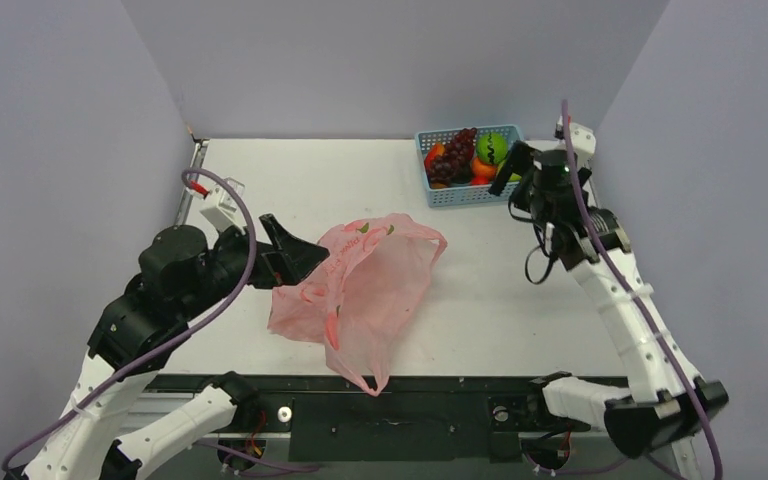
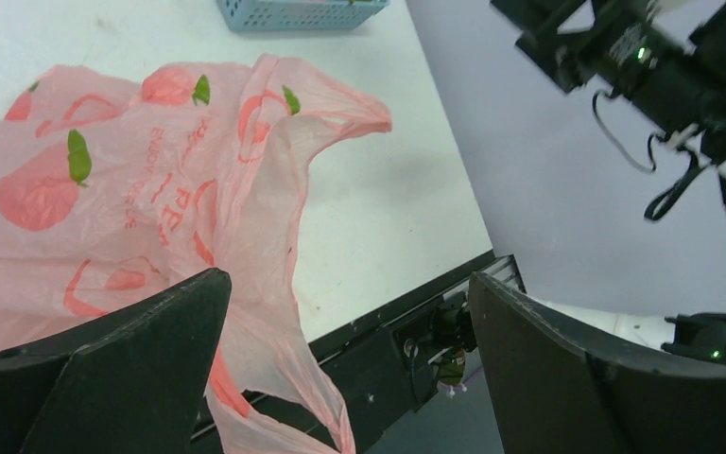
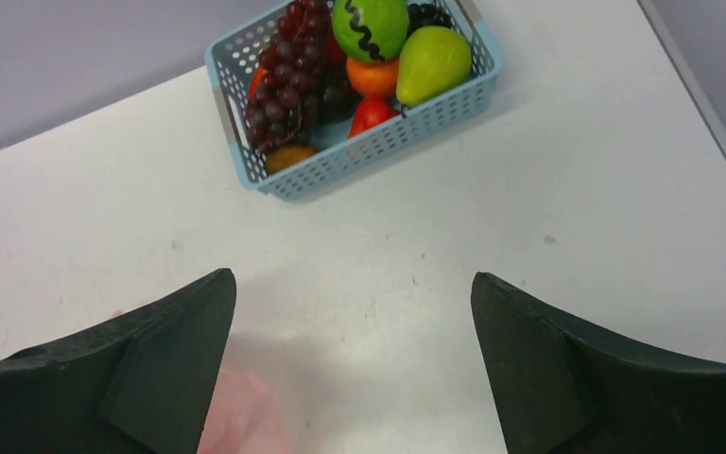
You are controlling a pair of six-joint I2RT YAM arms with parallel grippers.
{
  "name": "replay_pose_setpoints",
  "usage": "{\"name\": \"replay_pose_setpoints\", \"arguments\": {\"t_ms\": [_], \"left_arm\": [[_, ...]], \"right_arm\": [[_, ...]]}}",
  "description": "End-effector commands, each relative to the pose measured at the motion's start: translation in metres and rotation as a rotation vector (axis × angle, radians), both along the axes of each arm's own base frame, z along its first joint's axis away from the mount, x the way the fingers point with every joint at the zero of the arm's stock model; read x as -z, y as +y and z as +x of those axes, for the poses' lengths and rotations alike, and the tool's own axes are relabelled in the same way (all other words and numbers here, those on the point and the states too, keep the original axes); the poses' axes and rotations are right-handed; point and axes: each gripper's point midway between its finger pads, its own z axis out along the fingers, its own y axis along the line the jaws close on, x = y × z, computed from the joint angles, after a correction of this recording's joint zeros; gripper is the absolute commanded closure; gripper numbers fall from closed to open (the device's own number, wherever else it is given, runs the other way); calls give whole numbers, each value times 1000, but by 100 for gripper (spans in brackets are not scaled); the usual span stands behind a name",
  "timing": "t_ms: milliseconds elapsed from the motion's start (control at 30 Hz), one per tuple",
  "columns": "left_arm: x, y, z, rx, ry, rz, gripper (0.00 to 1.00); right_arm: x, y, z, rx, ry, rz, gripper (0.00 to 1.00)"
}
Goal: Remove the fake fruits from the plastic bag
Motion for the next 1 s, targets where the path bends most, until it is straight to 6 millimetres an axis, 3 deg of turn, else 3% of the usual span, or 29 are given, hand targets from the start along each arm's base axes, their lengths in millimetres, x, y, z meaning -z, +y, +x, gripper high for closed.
{"name": "replay_pose_setpoints", "arguments": {"t_ms": [0, 133, 400, 600, 967], "left_arm": [[-52, 5, -3, 12, -218, -87, 3], [-76, 9, -11, 32, -323, -121, 3], [-108, 40, -45, 19, -504, -135, 3], [-117, 65, -61, -38, -601, -136, 3], [-135, 77, -78, -39, -657, -157, 3]], "right_arm": [[-23, -5, -73, -39, -89, 111, 10], [-34, -18, -127, -59, -174, 168, 10], [-60, -49, -204, -48, -362, 202, 9], [-59, -60, -228, -29, -398, 220, 9], [-64, -80, -254, 28, -464, 232, 9]]}}
